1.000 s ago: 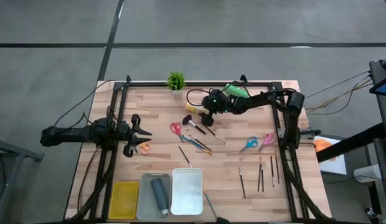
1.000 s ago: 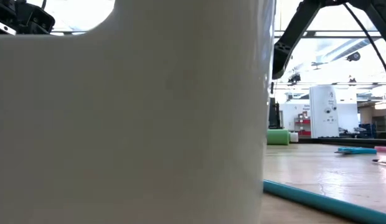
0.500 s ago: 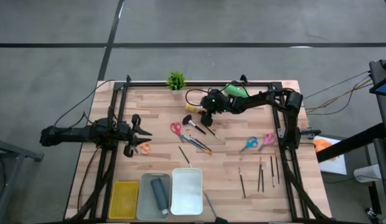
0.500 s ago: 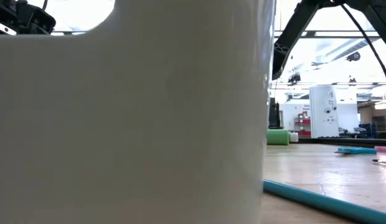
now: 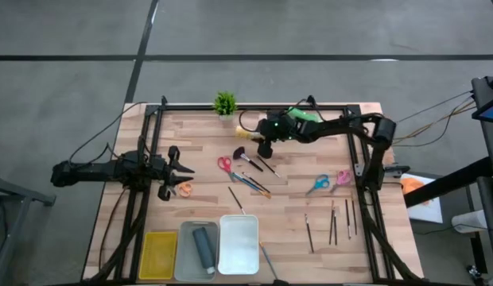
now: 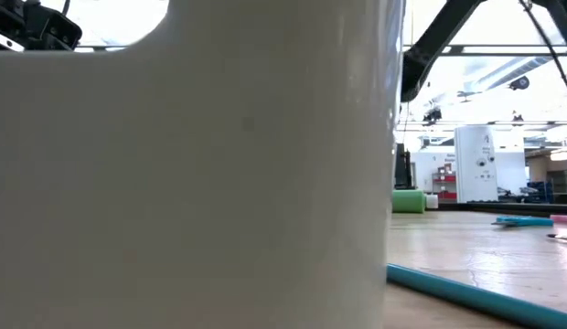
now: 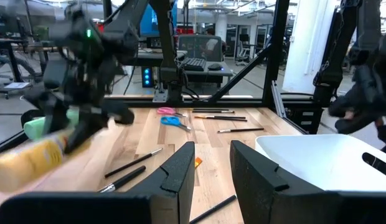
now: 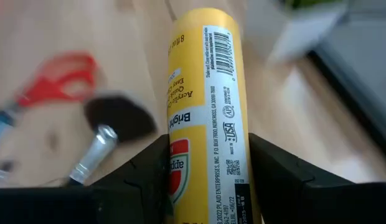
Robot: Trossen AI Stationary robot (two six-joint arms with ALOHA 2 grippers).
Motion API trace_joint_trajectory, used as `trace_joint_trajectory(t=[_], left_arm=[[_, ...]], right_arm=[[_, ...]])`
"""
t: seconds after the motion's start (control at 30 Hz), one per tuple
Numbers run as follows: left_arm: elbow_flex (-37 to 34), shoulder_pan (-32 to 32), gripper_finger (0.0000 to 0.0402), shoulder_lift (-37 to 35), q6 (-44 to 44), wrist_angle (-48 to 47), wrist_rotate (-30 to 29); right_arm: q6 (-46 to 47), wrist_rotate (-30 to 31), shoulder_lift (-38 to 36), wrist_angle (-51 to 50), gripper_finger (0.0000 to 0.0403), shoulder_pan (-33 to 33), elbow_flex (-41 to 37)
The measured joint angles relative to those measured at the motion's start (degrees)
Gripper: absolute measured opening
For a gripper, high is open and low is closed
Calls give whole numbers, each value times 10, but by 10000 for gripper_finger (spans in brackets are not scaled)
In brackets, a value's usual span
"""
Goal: Pick & Place Paint Supplies
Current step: Put the yellow paint bottle into the gray bin
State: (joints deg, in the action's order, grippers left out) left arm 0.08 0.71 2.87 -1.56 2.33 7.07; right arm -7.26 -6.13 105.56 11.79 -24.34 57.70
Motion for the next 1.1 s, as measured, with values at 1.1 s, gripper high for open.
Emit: trace_joint_trajectory(t=[1.1], left_arm=[[0,0,104,7,0,-2,0]], right_arm=[[-280,-224,4,-66,180,271,208]])
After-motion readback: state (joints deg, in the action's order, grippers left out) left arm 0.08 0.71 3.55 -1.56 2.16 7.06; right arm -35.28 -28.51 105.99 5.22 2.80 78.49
